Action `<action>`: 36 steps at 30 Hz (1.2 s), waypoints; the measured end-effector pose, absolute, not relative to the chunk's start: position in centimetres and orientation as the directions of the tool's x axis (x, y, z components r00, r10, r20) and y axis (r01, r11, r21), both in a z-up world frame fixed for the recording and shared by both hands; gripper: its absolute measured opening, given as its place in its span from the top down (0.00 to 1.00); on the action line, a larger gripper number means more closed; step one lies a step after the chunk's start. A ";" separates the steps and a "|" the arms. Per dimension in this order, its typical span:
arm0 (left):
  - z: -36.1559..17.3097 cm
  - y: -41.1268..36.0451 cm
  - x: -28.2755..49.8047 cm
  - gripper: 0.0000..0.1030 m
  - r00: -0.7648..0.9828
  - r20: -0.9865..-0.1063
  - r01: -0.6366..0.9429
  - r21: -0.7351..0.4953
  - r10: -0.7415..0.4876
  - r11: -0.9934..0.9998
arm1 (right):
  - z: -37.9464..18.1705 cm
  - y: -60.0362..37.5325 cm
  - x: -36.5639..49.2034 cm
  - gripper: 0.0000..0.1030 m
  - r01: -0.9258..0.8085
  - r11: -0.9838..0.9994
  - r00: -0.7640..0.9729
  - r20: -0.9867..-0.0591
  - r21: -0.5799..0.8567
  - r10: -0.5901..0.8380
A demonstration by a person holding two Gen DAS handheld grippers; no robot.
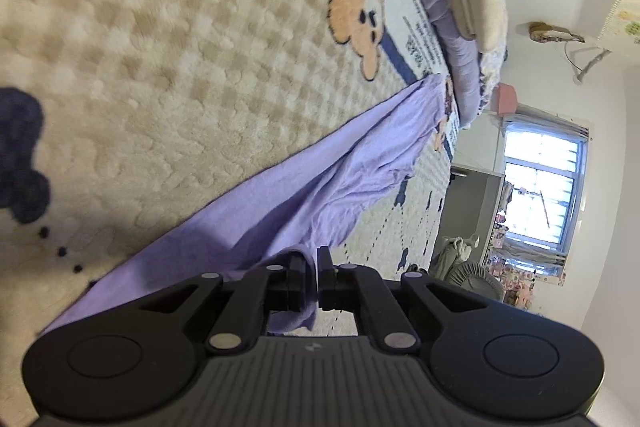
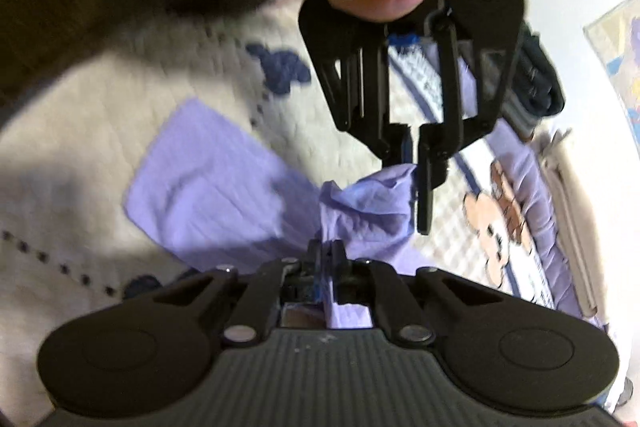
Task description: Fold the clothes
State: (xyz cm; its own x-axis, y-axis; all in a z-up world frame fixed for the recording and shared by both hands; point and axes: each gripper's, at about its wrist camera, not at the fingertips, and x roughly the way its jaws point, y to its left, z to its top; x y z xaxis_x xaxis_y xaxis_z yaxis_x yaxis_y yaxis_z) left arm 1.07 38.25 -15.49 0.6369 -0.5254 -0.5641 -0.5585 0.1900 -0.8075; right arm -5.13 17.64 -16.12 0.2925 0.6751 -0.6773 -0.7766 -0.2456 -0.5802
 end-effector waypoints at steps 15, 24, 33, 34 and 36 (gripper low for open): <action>-14.8 38.5 -3.6 0.98 0.407 -0.774 -0.667 -0.615 -0.485 0.422 | -14.4 15.8 -8.8 0.97 -0.778 -0.435 0.094 -0.767 -0.454 0.635; -13.7 37.5 -2.8 0.58 0.404 -0.811 -0.543 -0.584 -0.422 0.603 | -12.8 17.1 -4.0 0.81 -0.924 -0.255 0.096 -0.818 -0.285 0.568; -12.9 34.5 -1.4 0.60 0.299 -0.873 -0.291 -0.468 -0.385 0.834 | -11.4 20.4 3.3 0.81 -0.992 0.015 0.114 -0.861 -0.123 0.496; -13.1 34.3 -1.2 0.60 0.293 -0.877 -0.281 -0.459 -0.380 0.843 | -11.3 20.6 4.0 0.81 -0.994 0.036 0.109 -0.865 -0.104 0.490; -13.2 34.0 -0.6 0.60 0.275 -0.895 -0.249 -0.418 -0.350 0.874 | -11.1 21.1 5.2 0.81 -0.994 0.076 0.100 -0.873 -0.073 0.477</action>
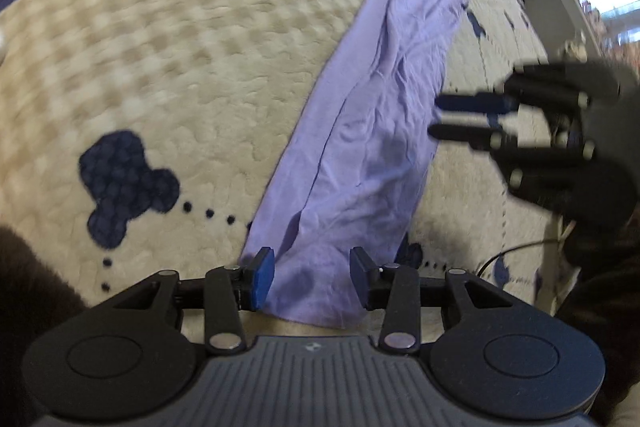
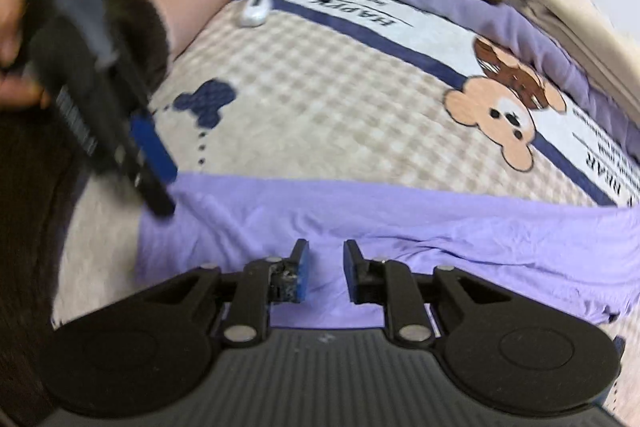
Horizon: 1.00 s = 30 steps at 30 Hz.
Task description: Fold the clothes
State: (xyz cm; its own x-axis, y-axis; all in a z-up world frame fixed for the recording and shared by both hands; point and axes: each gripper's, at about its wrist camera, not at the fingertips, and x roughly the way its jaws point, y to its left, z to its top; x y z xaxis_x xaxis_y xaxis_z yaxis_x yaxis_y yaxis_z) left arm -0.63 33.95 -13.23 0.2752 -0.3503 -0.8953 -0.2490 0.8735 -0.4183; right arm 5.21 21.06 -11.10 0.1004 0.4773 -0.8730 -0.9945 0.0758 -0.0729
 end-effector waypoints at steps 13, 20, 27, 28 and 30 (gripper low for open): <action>-14.6 33.2 -0.3 0.97 0.259 -0.882 -0.197 -0.446 -0.393 0.873 | -11.5 26.4 13.7 0.80 -0.853 0.494 -0.009 -0.952 0.168 0.307; -14.0 32.9 -0.5 0.97 0.267 -0.867 -0.149 -0.468 -0.421 0.871 | -12.8 28.5 15.4 0.80 -0.786 0.596 -0.005 -0.965 0.165 0.260; -14.2 32.1 -0.1 0.94 0.254 -0.867 -0.115 -0.468 -0.429 0.876 | -14.1 28.0 16.6 0.80 -0.720 0.664 -0.047 -0.969 0.201 0.242; -14.3 32.0 0.0 0.93 0.252 -0.867 -0.116 -0.468 -0.429 0.876 | -14.4 27.7 16.8 0.80 -0.706 0.676 -0.055 -0.968 0.211 0.244; -14.3 32.1 0.1 0.92 0.249 -0.868 -0.121 -0.468 -0.430 0.875 | -14.9 27.2 17.2 0.80 -0.677 0.699 -0.070 -0.966 0.230 0.250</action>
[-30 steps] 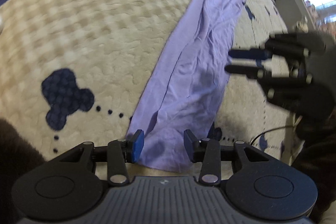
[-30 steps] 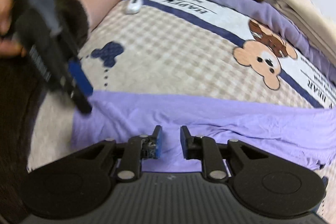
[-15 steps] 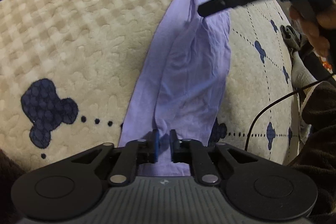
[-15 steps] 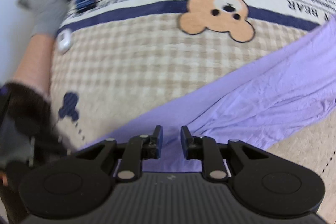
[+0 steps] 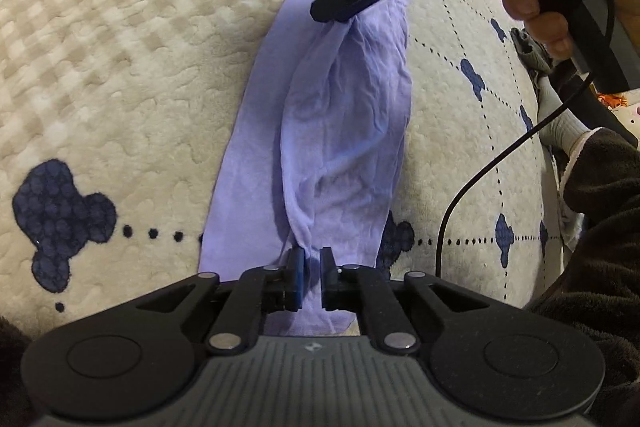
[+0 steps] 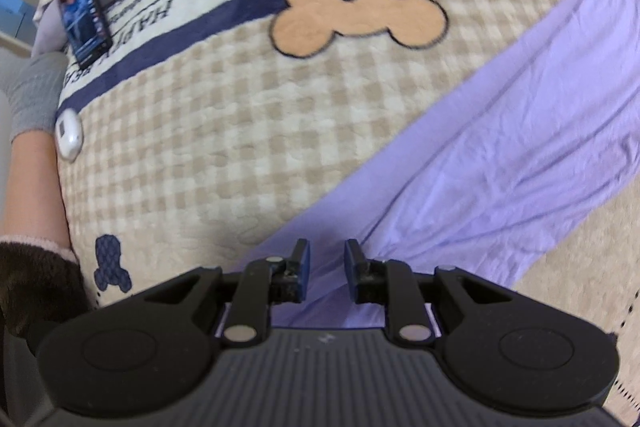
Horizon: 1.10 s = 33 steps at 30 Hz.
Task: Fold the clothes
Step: 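Grasp the folded pants edge with the left gripper while the right gripper grasps fabric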
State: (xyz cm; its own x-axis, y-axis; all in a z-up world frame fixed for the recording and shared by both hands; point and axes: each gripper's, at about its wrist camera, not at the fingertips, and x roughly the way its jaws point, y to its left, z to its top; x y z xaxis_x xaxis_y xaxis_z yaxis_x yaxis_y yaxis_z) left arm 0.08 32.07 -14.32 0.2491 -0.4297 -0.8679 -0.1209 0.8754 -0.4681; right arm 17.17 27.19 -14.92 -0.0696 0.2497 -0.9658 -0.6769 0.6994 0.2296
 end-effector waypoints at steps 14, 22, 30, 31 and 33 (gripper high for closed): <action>-14.6 32.3 0.5 0.99 0.248 -0.876 -0.153 -0.458 -0.414 0.876 | -16.5 25.1 18.6 1.00 -0.511 0.813 -0.032 -0.952 0.277 0.304; -14.1 33.6 -0.2 1.00 0.269 -0.875 -0.191 -0.458 -0.402 0.868 | -14.6 26.3 18.1 0.99 -0.568 0.775 0.016 -0.937 0.278 0.348; -13.7 34.8 -1.0 1.00 0.291 -0.875 -0.236 -0.458 -0.387 0.857 | -13.8 27.0 18.3 0.99 -0.577 0.762 0.031 -0.924 0.295 0.381; -13.7 34.9 -1.0 1.00 0.292 -0.875 -0.242 -0.459 -0.387 0.855 | -13.9 27.1 18.3 0.99 -0.576 0.761 0.031 -0.922 0.298 0.385; -13.9 35.0 -0.9 0.98 0.278 -0.877 -0.247 -0.460 -0.393 0.853 | -14.2 27.3 18.3 0.95 -0.581 0.757 0.028 -0.923 0.298 0.384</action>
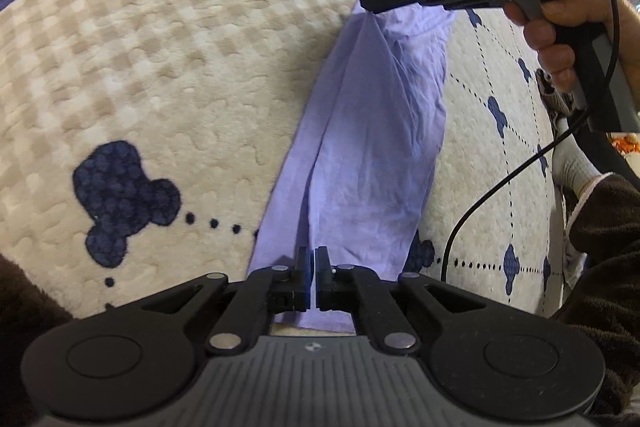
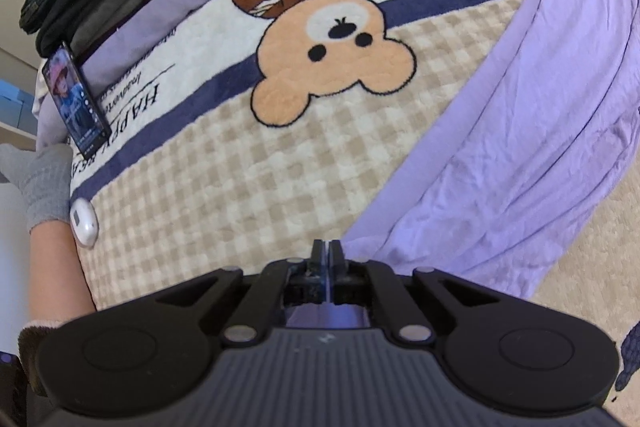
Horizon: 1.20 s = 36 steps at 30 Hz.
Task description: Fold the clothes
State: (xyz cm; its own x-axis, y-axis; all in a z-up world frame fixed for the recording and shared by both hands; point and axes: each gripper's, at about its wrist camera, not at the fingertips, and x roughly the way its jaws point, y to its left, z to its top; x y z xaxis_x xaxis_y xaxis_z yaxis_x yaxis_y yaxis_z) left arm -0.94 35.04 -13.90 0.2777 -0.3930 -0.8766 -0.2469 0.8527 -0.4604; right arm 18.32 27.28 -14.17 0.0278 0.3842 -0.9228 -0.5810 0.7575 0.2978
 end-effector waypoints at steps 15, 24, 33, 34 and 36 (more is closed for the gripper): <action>-14.3 34.8 -1.0 0.72 0.229 -0.866 -0.222 -0.490 -0.444 0.843 | -14.3 27.7 15.4 0.79 -0.651 0.702 -0.070 -0.944 0.289 0.323; -14.4 34.7 -1.2 0.73 0.212 -0.857 -0.211 -0.510 -0.470 0.834 | -16.3 29.3 12.8 0.81 -0.682 0.701 -0.069 -0.972 0.210 0.224; -13.6 34.8 -1.9 1.00 0.254 -0.869 -0.212 -0.479 -0.425 0.852 | -15.8 28.6 12.7 0.96 -0.674 0.703 -0.051 -0.964 0.227 0.262; -13.5 35.0 -2.0 1.00 0.259 -0.868 -0.219 -0.481 -0.424 0.849 | -15.7 28.6 12.7 0.96 -0.673 0.703 -0.051 -0.962 0.233 0.270; -13.3 35.4 -2.3 1.00 0.265 -0.874 -0.234 -0.468 -0.407 0.852 | -15.3 28.6 12.6 0.96 -0.672 0.700 -0.050 -0.958 0.243 0.284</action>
State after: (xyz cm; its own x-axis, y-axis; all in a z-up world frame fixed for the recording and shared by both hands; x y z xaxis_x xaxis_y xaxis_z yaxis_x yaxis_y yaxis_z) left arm -2.27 35.40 -13.33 0.2650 -0.4071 -0.8741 -0.2340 0.8523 -0.4679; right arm 12.64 28.56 -15.28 -0.0498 0.2840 -0.9575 -0.6715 0.7002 0.2426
